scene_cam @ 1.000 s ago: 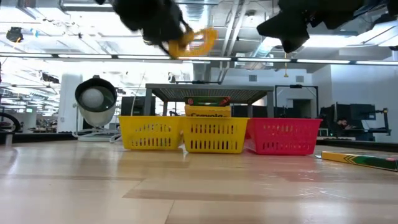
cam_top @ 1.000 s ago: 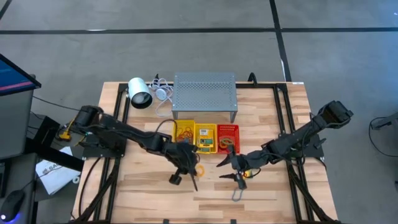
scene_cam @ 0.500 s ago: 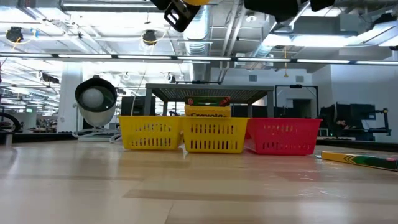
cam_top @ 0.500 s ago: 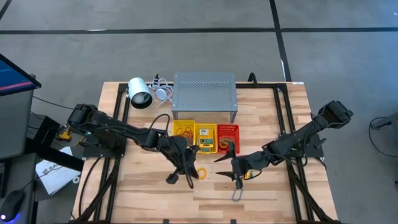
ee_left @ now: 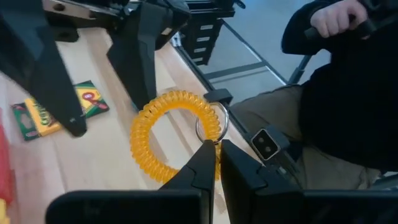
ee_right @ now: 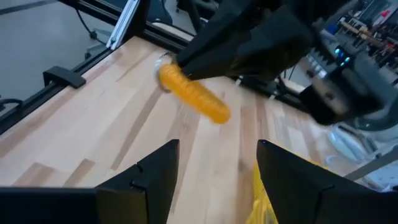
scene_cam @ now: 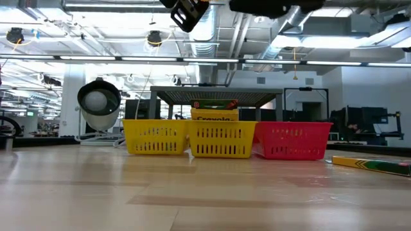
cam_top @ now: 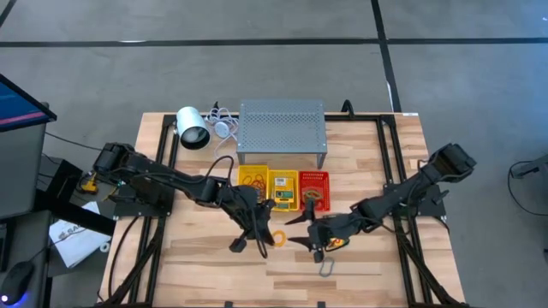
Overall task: Pick & Place Office Desk Supplies
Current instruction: Put the yellow spring keychain into the red basket
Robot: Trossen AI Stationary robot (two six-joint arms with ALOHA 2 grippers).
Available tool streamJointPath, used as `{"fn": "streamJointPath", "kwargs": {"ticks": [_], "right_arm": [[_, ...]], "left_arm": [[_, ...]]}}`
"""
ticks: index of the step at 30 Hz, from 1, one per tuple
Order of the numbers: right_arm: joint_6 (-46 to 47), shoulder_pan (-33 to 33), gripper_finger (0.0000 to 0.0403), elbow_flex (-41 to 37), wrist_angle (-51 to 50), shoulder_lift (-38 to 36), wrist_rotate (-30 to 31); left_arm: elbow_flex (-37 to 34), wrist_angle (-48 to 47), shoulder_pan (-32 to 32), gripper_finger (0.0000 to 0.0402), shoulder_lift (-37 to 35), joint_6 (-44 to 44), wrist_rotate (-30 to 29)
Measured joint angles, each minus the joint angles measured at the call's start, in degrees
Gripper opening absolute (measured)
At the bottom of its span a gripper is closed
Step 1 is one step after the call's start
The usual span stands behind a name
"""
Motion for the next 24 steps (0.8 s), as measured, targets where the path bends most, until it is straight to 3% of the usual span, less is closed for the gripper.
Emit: {"fn": "streamJointPath", "kwargs": {"ticks": [24], "right_arm": [[-4.30,0.20,0.0206,7.85,-1.80,5.64,-0.85]], "left_arm": [[-0.04,1.87,0.14,0.0010,0.02,-0.56,2.22]]}}
